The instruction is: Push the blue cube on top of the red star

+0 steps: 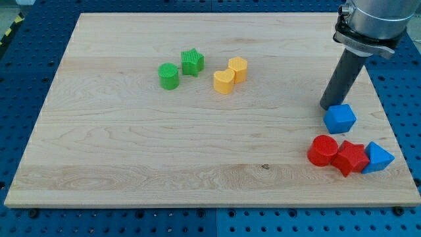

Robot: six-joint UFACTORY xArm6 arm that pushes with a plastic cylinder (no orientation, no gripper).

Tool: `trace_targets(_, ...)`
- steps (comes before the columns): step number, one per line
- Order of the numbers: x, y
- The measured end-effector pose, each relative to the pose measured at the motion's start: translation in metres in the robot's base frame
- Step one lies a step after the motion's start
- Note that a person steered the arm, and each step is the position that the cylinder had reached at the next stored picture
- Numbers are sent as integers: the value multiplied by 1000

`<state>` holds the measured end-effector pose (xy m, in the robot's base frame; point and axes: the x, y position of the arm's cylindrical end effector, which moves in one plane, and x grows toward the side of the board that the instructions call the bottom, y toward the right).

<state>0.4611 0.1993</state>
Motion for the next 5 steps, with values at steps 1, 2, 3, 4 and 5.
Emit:
trace_targets(1,20,-1)
trace_targets(2,43,-1)
trace_targets(3,36,-7)
trace_targets(4,13,-63)
trace_targets(5,9,-156)
